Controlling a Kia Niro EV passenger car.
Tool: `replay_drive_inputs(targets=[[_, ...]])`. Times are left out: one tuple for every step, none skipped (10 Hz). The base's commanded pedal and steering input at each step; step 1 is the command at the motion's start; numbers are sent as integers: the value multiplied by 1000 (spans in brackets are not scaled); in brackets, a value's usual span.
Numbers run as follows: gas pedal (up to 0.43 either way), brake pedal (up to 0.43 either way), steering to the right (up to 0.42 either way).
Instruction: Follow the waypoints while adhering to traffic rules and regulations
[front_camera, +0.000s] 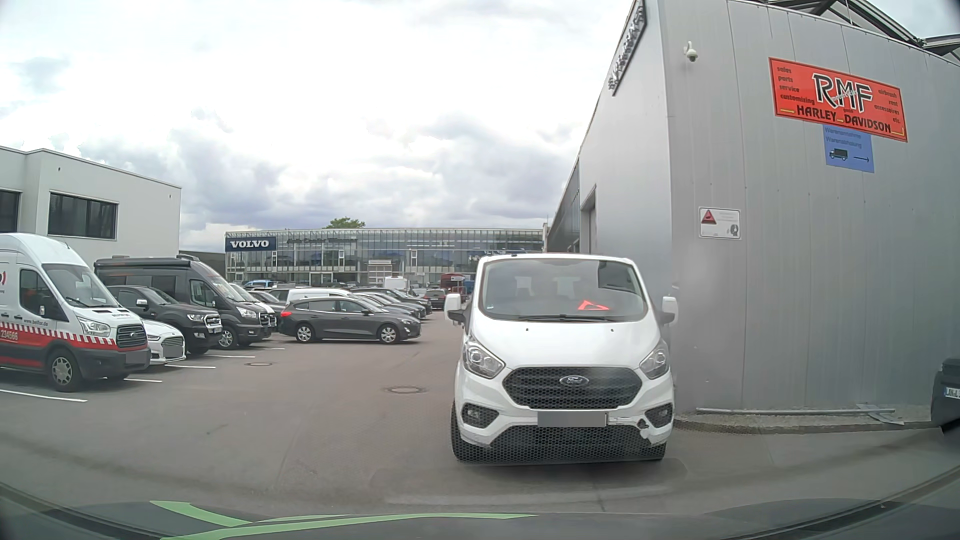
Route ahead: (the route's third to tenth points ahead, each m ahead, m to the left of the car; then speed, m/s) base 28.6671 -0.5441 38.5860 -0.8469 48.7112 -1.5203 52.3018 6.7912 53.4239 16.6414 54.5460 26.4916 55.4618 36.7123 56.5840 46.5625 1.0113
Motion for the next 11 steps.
replay_drive_inputs(targets=[[0, 91, -839], [0, 98, -863], [0, 104, -873], [0, 110, -874], [0, 116, -875], [0, 128, -875], [0, 165, -875], [0, 177, -875], [0, 177, -875], [0, 177, -875], [0, 177, -874]])
